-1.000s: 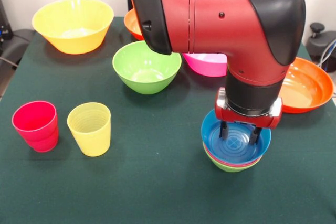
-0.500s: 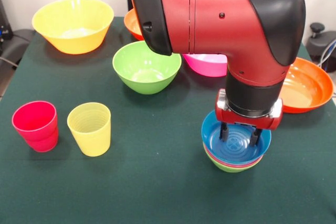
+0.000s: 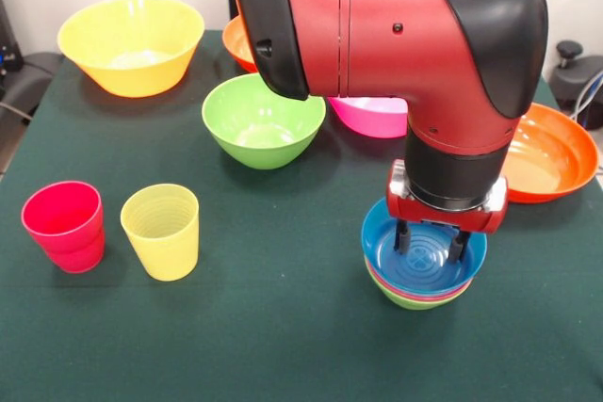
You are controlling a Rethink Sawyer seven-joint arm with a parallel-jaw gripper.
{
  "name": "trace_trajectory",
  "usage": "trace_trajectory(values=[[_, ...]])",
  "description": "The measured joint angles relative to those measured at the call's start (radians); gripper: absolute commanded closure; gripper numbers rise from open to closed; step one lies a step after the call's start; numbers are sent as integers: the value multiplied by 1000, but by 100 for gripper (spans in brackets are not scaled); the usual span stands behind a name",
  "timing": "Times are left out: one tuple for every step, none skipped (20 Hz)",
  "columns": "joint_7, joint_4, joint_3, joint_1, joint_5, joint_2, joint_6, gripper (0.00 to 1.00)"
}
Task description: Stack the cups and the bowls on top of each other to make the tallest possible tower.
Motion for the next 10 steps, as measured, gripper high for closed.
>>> trace_trajectory(values=[[0,0,0,0,0,0,0,0],[0,0,0,0,0,0,0,0],[0,0,1,0,0,0,0,0],[0,0,1,-1,0,0,0,0],[0,0,1,-1,0,0,0,0],[0,0,2,-1,0,0,-2,0],[0,0,2,-1,0,0,-5,0],[0,0,3,-2,0,0,-18,0],[0,0,3,-2,0,0,-25,0],[0,0,4,-2,0,0,-29,0]])
